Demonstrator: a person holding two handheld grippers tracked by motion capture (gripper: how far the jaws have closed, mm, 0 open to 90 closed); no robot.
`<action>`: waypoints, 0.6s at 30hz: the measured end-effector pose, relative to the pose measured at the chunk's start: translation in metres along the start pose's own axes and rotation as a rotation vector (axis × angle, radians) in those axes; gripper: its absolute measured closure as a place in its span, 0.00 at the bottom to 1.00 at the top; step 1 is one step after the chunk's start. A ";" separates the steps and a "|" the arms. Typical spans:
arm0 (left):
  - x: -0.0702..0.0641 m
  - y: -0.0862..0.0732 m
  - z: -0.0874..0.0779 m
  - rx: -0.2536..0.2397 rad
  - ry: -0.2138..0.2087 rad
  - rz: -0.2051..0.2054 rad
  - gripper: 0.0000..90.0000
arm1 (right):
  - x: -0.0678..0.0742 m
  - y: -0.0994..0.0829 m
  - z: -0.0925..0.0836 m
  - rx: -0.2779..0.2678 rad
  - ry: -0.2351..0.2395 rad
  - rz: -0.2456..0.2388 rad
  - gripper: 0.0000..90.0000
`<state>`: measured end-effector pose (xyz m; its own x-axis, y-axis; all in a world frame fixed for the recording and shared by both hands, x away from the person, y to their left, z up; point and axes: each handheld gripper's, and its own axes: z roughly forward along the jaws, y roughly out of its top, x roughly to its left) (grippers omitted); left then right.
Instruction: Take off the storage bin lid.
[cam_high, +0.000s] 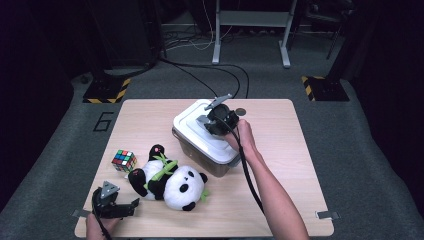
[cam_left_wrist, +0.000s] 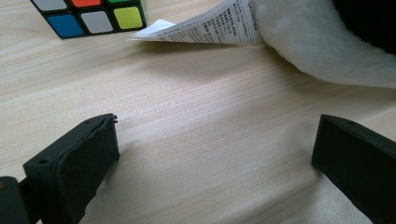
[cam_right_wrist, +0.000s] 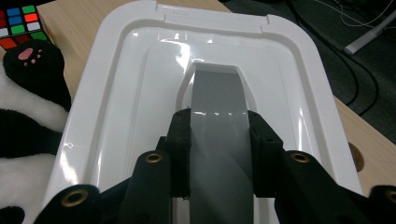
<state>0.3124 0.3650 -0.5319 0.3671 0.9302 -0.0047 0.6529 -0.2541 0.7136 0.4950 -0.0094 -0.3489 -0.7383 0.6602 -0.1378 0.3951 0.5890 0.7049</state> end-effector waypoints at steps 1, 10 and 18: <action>0.000 0.000 0.000 0.000 0.000 0.000 0.01 | -0.001 0.000 -0.004 0.003 -0.007 0.017 0.74; 0.000 0.000 0.000 0.001 0.000 0.003 0.01 | -0.018 -0.008 -0.030 -0.036 -0.058 0.041 0.74; 0.000 0.000 0.000 0.001 -0.006 -0.008 0.01 | -0.031 -0.017 -0.050 -0.053 -0.100 0.075 0.74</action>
<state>0.3122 0.3646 -0.5319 0.3661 0.9305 -0.0147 0.6566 -0.2471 0.7126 0.4840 -0.0630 -0.3217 -0.6487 0.7460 -0.1506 0.4157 0.5131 0.7510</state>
